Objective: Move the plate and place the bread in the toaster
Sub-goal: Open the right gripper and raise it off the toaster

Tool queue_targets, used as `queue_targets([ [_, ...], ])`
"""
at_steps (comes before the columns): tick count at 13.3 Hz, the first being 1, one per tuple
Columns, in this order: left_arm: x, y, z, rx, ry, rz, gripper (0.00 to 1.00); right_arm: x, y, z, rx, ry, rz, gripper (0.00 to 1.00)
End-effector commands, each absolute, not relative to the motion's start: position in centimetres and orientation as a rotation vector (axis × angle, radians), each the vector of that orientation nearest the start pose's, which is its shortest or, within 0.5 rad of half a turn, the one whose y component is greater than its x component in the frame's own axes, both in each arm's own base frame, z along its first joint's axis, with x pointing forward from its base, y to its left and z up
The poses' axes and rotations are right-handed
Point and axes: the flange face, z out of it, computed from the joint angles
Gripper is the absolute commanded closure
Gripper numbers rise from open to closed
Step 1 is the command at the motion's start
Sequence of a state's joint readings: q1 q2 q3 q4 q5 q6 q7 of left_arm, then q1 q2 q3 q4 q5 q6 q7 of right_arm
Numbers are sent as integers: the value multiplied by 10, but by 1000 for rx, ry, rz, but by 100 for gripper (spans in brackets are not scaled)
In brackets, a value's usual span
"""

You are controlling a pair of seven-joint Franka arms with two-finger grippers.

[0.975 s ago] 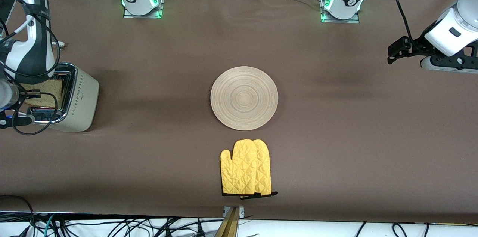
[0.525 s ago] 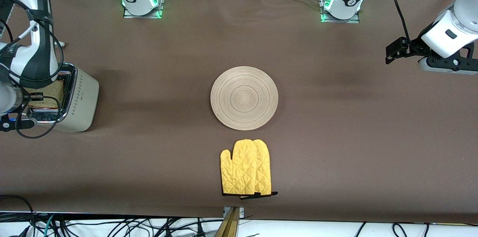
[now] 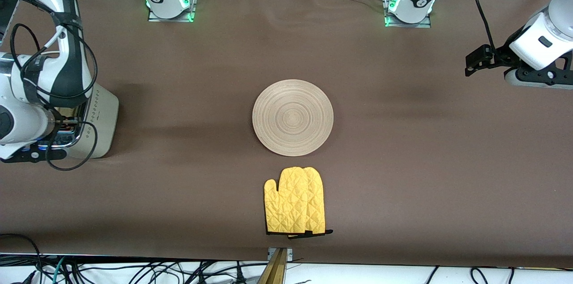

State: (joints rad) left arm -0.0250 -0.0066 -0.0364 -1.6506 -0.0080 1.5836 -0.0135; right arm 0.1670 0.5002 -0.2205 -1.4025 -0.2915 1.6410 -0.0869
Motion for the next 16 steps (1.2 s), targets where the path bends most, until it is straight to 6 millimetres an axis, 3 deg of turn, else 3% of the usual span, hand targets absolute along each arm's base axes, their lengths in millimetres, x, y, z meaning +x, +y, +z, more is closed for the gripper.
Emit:
queue_targets([
  [1,555,-13,596,-3147,24,106,0,667,-10,443,-3378,-192,384,0],
  [6,556,28,588,-3222,-66,157,0,649,59,503,-3173,-332,202,0],
  [8,558,45,581,-3229,-38,169,0,647,64,506,-3165,-345,209,0],
  [10,560,48,579,-3239,-4,173,0,637,66,522,-3139,-345,202,0],
  [14,560,65,576,-3242,19,172,0,575,64,561,-3091,-352,197,0],
  [16,566,72,578,-3239,4,157,0,560,62,568,-3085,-351,187,0],
])
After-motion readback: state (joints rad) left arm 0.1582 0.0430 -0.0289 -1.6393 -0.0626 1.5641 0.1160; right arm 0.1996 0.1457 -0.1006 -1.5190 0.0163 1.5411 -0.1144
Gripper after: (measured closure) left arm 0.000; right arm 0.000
